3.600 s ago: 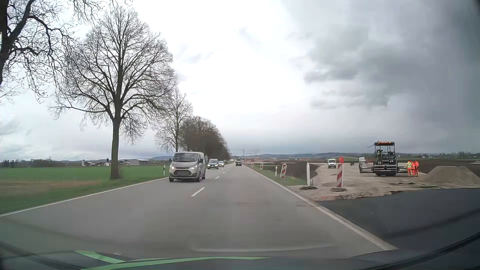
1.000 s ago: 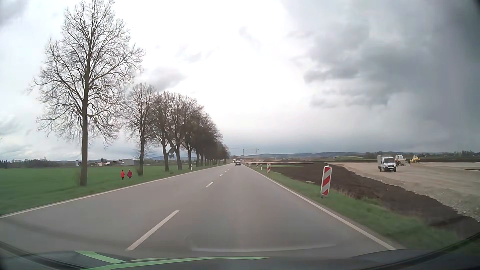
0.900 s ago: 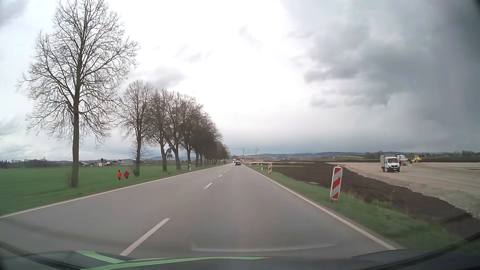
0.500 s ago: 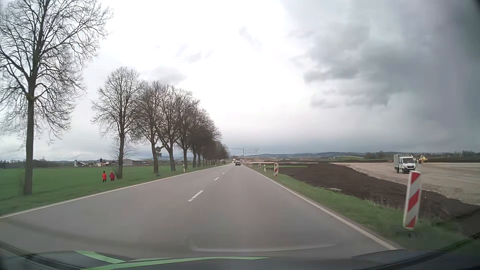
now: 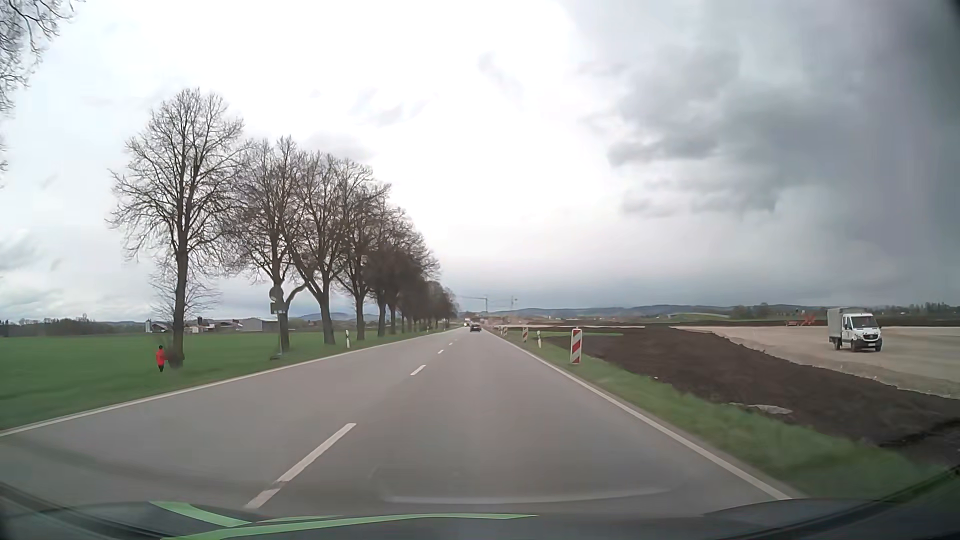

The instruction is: Follow the waypoints while adhering to traffic rules and regulations

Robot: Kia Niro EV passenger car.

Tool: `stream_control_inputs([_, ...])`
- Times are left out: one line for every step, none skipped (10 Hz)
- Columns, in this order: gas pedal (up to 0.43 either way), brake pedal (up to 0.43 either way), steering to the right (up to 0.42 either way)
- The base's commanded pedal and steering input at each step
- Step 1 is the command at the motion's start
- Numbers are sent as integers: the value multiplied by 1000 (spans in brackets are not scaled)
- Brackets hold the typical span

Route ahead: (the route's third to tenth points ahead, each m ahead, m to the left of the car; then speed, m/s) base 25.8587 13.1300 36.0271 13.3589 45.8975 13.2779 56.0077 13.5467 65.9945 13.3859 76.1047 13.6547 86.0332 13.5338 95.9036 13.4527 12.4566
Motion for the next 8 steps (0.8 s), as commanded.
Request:
stream_control_inputs([118,0,0])
stream_control_inputs([118,0,-1])
stream_control_inputs([118,0,-1])
stream_control_inputs([118,0,-1])
stream_control_inputs([118,0,0])
stream_control_inputs([118,0,-1])
stream_control_inputs([118,0,0])
stream_control_inputs([118,0,-1])
